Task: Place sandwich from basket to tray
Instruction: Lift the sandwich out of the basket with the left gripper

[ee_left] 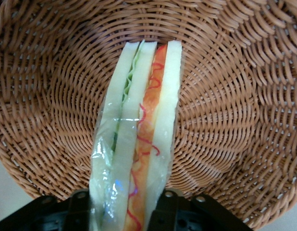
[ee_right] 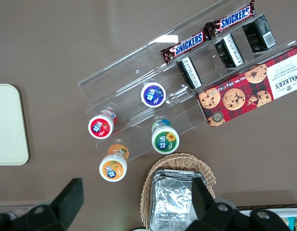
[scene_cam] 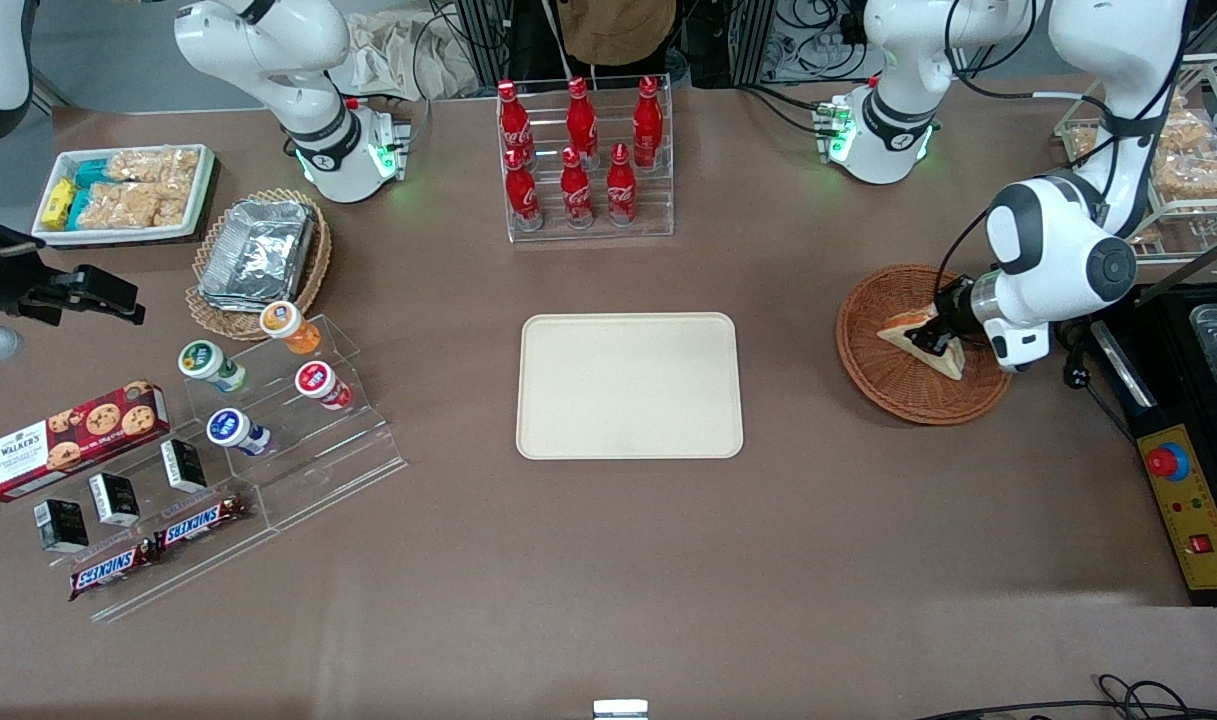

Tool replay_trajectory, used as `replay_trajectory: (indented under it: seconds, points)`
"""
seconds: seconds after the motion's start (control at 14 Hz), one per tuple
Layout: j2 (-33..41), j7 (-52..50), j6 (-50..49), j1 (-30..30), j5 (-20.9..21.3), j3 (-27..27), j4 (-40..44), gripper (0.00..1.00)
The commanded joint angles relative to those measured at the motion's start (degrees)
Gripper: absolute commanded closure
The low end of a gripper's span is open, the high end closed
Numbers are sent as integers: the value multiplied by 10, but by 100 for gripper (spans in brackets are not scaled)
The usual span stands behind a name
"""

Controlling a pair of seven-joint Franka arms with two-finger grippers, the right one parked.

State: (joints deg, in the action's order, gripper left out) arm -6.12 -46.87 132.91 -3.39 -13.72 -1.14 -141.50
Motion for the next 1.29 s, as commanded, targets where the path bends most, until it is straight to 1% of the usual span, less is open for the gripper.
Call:
replay_trajectory:
  seconds: [0.0, 0.29, 0.43, 0.5, 0.64, 0.71, 0.86, 1.07, 1.21]
  points:
    - [8, -1, -5, 0, -3, 0, 10, 68]
    - [44, -1, -98, 0, -1, 2, 50, 68]
    - [60, -3, -155, 0, 34, 1, 83, 68]
    - [62, -3, -191, 0, 44, 1, 112, 68]
    - [59, -2, -284, -1, 47, 1, 193, 68]
    - [59, -2, -315, 0, 50, 1, 224, 68]
    - [59, 5, -368, 3, 73, -2, 280, 68]
    - [58, 22, -413, 8, 77, -10, 344, 68]
    - [55, 56, -423, 12, 77, -32, 365, 68]
